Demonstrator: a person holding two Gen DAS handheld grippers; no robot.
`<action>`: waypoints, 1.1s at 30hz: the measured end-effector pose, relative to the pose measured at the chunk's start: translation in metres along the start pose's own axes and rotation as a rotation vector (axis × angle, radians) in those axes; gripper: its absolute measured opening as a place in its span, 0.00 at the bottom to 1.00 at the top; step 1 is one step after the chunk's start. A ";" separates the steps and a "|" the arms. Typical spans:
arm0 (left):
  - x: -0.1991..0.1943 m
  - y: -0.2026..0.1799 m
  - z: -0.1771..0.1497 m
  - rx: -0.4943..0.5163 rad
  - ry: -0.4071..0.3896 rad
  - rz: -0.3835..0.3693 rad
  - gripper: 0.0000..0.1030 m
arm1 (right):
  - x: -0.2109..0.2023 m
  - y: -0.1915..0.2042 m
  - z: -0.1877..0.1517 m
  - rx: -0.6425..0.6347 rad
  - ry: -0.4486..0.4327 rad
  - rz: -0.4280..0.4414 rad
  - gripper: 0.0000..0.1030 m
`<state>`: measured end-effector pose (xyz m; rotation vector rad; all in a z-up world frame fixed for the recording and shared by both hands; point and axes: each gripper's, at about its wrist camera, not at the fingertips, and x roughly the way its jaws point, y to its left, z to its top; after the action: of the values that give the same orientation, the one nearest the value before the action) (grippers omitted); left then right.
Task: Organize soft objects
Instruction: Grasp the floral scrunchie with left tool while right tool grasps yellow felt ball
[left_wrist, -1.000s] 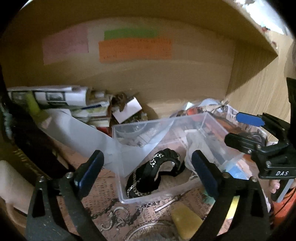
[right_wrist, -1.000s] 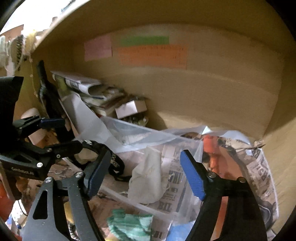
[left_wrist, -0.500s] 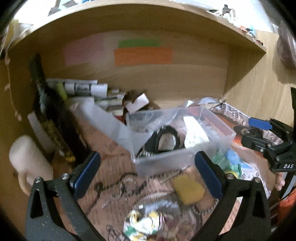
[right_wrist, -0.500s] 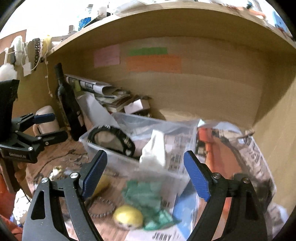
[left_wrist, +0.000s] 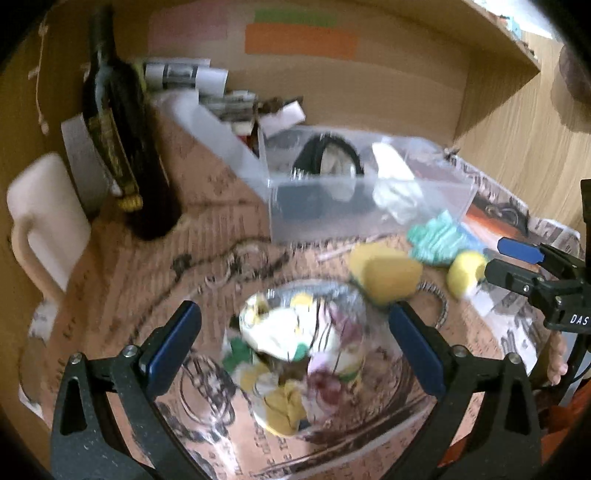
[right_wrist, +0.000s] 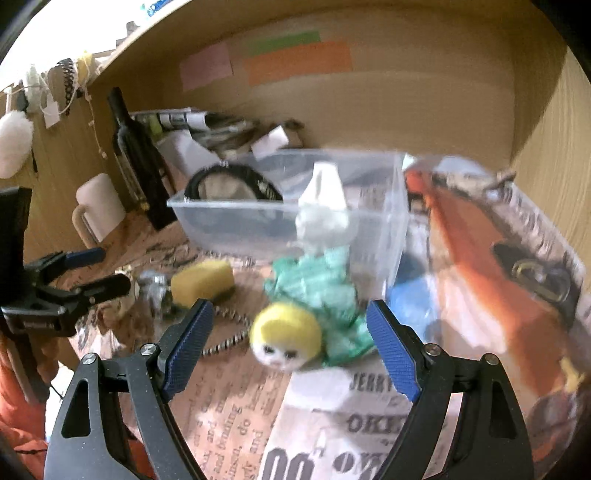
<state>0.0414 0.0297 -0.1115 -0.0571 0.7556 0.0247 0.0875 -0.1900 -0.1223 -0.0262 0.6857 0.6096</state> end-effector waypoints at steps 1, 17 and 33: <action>0.001 0.000 -0.005 -0.003 0.008 0.004 1.00 | 0.003 0.000 -0.003 0.007 0.011 0.003 0.80; -0.002 0.042 -0.029 -0.129 0.016 0.000 0.75 | 0.017 0.001 -0.009 -0.002 0.046 0.013 0.40; -0.016 0.045 -0.020 -0.118 -0.035 0.011 0.21 | -0.002 -0.002 0.004 -0.015 -0.026 -0.017 0.39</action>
<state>0.0139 0.0730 -0.1174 -0.1641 0.7189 0.0802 0.0895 -0.1918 -0.1181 -0.0379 0.6557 0.5979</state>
